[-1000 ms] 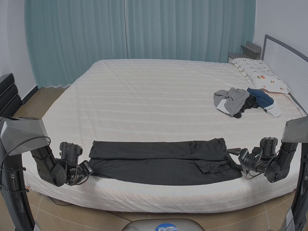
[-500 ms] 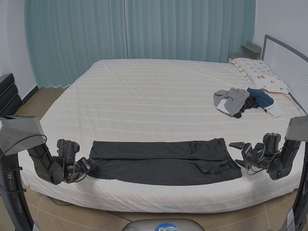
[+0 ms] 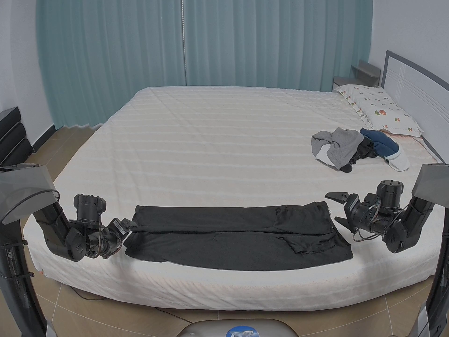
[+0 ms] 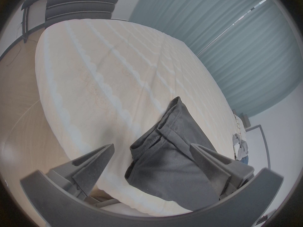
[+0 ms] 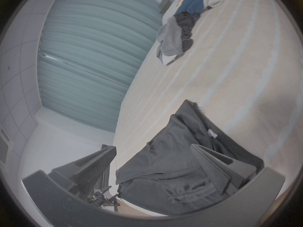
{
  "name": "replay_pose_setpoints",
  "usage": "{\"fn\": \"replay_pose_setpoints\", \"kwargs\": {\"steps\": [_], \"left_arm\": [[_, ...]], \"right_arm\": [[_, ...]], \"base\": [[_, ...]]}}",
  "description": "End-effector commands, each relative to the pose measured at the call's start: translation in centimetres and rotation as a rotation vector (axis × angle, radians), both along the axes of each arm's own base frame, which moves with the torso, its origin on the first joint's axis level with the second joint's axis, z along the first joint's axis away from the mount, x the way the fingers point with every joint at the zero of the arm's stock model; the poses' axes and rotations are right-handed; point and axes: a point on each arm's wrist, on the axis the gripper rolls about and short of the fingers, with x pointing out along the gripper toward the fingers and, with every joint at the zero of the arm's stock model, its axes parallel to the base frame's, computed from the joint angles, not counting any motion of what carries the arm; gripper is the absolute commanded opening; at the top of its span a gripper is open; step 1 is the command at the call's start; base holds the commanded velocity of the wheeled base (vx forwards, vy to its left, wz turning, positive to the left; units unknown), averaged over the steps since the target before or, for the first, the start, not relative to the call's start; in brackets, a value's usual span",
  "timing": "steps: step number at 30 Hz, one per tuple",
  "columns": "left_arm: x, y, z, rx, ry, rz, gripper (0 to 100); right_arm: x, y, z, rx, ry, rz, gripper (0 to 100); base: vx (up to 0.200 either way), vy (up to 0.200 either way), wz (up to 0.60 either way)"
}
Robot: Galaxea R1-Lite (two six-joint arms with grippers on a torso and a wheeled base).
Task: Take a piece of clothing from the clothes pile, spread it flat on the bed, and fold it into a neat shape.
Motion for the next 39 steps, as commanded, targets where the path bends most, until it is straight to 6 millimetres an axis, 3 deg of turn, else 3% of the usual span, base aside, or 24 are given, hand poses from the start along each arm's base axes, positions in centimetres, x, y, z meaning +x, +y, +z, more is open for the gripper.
{"fn": "replay_pose_setpoints", "kwargs": {"steps": [1,7,15,39], "left_arm": [[0.5,0.1,-0.8,-0.025,0.006,0.016,100],[0.7,0.0,-1.3,-0.02,-0.006,0.012,100],[0.6,-0.1,-1.4,-0.017,-0.004,0.01,100],[0.7,-0.2,-1.6,-0.009,-0.002,0.01,100]], "right_arm": [[2.2,1.2,-0.7,-0.063,0.004,0.05,100],[4.5,2.3,-2.3,-0.212,0.006,0.018,100],[6.5,4.1,-3.2,-0.234,0.027,0.059,100],[8.1,3.3,-4.0,-0.342,0.004,0.018,100]], "base": [[0.0,0.0,0.0],[0.0,0.0,0.0],[0.0,0.0,0.0],[0.0,0.0,0.0]]}}
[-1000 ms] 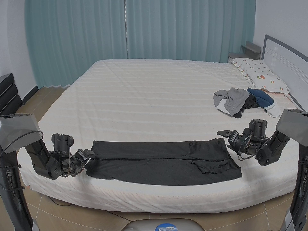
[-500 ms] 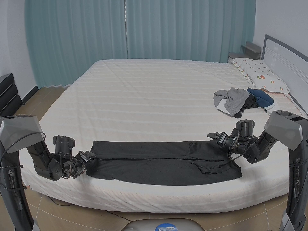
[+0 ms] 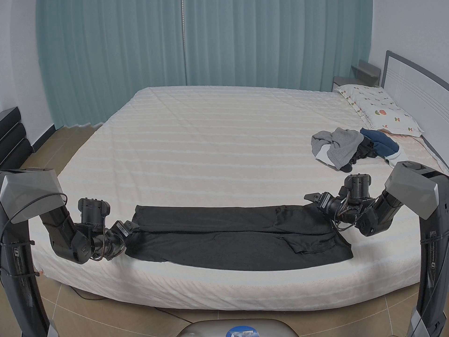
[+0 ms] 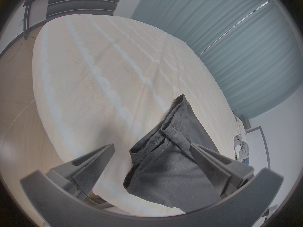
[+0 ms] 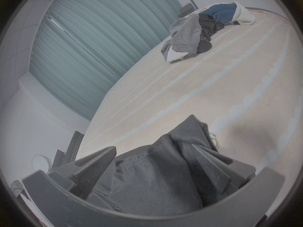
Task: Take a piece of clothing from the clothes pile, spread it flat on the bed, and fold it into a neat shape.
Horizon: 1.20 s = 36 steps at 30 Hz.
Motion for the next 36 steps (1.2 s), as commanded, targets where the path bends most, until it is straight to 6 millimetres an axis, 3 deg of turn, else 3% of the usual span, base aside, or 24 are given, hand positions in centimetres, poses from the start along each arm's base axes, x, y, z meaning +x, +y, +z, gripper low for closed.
{"fn": "replay_pose_setpoints", "kwargs": {"steps": [1,2,3,8,14,26,27,33,36], "left_arm": [[0.0,0.0,-0.1,0.0,0.001,0.001,100],[0.0,0.0,-0.1,0.0,0.001,0.001,100],[0.0,0.0,-0.1,0.0,0.001,0.001,100],[0.0,0.0,-0.1,0.0,0.001,0.001,100],[0.0,0.0,-0.1,0.0,0.001,0.001,100],[0.1,0.0,-0.1,-0.002,0.002,0.002,100],[0.1,0.0,-0.1,-0.002,0.001,0.002,100],[0.1,0.0,-0.1,-0.002,0.001,0.002,100],[0.1,0.0,-0.1,-0.002,0.001,0.002,100]], "right_arm": [[0.5,0.0,-0.7,-0.009,0.007,-0.009,100],[0.4,0.0,-0.9,-0.012,0.012,-0.008,100],[0.4,0.0,-1.0,-0.016,0.012,-0.006,0],[0.1,-0.2,-1.8,-0.052,0.028,0.002,0],[0.4,-1.5,-1.2,-0.072,0.011,-0.063,0],[0.3,-1.4,-1.3,-0.073,0.012,-0.06,0],[0.3,-1.4,-1.3,-0.071,0.011,-0.061,100],[0.3,-0.9,1.2,-0.065,-0.044,-0.053,100],[0.1,0.7,3.5,-0.059,-0.091,-0.018,100]], "base": [[0.0,0.0,0.0],[0.0,0.0,0.0],[0.0,0.0,0.0],[0.0,0.0,0.0],[0.0,0.0,0.0],[0.0,0.0,0.0],[0.0,0.0,0.0],[0.0,0.0,0.0],[0.0,0.0,0.0]]}}
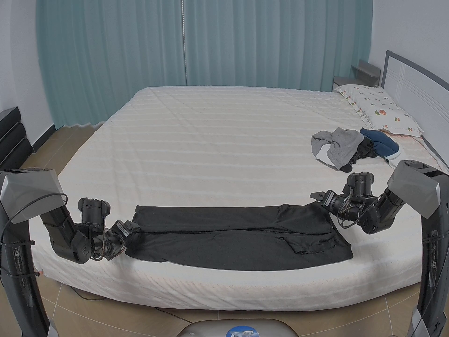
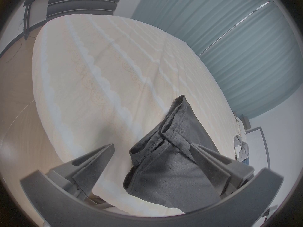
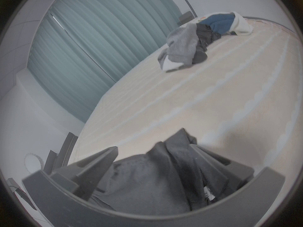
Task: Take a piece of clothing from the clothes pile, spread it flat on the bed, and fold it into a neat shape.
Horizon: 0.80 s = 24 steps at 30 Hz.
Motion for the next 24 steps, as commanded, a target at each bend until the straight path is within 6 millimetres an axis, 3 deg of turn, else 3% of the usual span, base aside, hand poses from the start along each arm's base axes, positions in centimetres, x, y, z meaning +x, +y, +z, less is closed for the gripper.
{"fn": "replay_pose_setpoints", "kwargs": {"steps": [1,6,7,9,11,17,24], "left_arm": [[0.0,0.0,0.0,0.0,-0.001,0.0,100],[0.0,0.0,-0.1,0.0,0.002,0.0,100],[0.0,0.0,-0.1,0.0,0.004,0.0,100],[0.0,0.0,-0.1,0.001,0.002,-0.001,100],[0.0,0.0,-0.1,0.002,0.002,-0.002,100],[0.0,0.0,-0.1,0.002,0.002,-0.002,100],[0.0,-0.1,-0.1,0.003,0.003,-0.004,100]], "right_arm": [[-0.2,2.0,3.5,0.006,-0.074,0.045,100],[-0.3,5.6,4.4,-0.019,-0.044,0.095,100],[0.0,7.7,4.2,-0.044,-0.022,0.111,100],[0.1,8.1,4.0,-0.055,-0.014,0.116,100],[0.6,9.8,3.0,-0.118,0.006,0.149,100],[1.4,11.7,1.2,-0.181,0.022,0.145,100],[2.3,11.8,0.3,-0.239,0.02,0.125,100]], "base": [[0.0,0.0,0.0],[0.0,0.0,0.0],[0.0,0.0,0.0],[0.0,0.0,0.0],[0.0,0.0,0.0],[0.0,0.0,0.0],[0.0,0.0,0.0]]}}
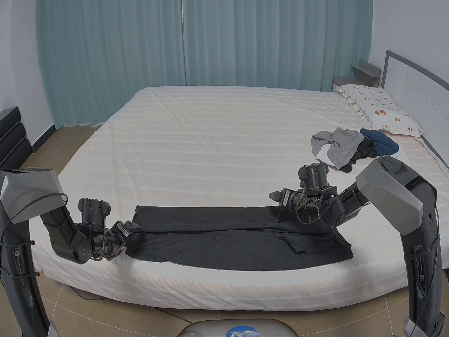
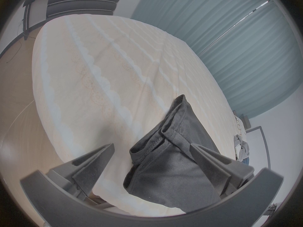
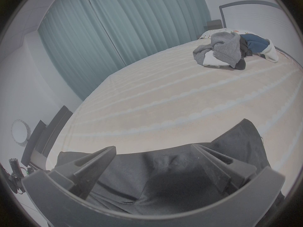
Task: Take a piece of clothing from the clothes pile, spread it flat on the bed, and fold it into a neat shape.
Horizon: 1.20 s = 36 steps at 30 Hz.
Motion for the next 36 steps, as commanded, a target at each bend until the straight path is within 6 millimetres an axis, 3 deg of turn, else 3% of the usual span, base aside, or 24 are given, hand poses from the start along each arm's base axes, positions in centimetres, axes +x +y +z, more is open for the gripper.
{"fn": "replay_pose_setpoints", "kwargs": {"steps": [1,4,5,10,24,25,28,30,31,33,34,36], "left_arm": [[0.0,0.0,0.0,0.0,0.001,-0.002,100],[0.0,0.0,-0.1,0.0,0.002,-0.002,100],[0.0,0.0,-0.1,0.0,0.002,-0.002,100],[0.0,0.0,-0.1,0.0,0.002,-0.002,100],[0.0,0.0,-0.1,0.0,0.002,-0.002,100],[0.0,0.0,-0.1,0.0,0.002,-0.002,100],[0.0,0.0,-0.1,0.0,0.002,-0.002,100],[0.0,0.0,0.0,-0.001,-0.001,-0.001,100],[0.0,0.0,0.0,-0.002,0.001,0.001,100],[0.0,0.0,0.0,-0.002,0.001,0.002,100],[0.0,0.0,0.0,-0.002,-0.002,0.002,100],[0.1,0.1,0.1,-0.005,-0.003,0.007,100]], "right_arm": [[0.6,0.2,-1.3,-0.013,0.007,-0.004,100],[0.7,0.3,-1.5,-0.015,0.008,-0.003,100],[0.7,0.3,-1.6,-0.016,0.011,-0.003,0],[0.7,0.5,-2.3,-0.026,0.009,0.006,0],[0.7,1.9,-1.8,-0.008,-0.015,0.025,0],[0.7,1.9,-1.8,-0.008,-0.015,0.025,100],[0.7,1.9,-1.5,-0.004,-0.023,0.024,100],[0.7,1.6,-0.2,0.01,-0.06,0.014,100],[0.2,0.8,1.3,0.023,-0.073,-0.01,100],[-0.2,0.3,1.9,0.032,-0.069,-0.022,100],[-1.3,-0.6,3.3,0.069,-0.056,-0.043,100],[-2.4,-1.5,4.3,0.099,-0.035,-0.069,100]], "base": [[0.0,0.0,0.0],[0.0,0.0,0.0],[0.0,0.0,0.0],[0.0,0.0,0.0],[0.0,0.0,0.0],[0.0,0.0,0.0],[0.0,0.0,0.0],[0.0,0.0,0.0],[0.0,0.0,0.0],[0.0,0.0,0.0],[0.0,0.0,0.0],[0.0,0.0,0.0]]}}
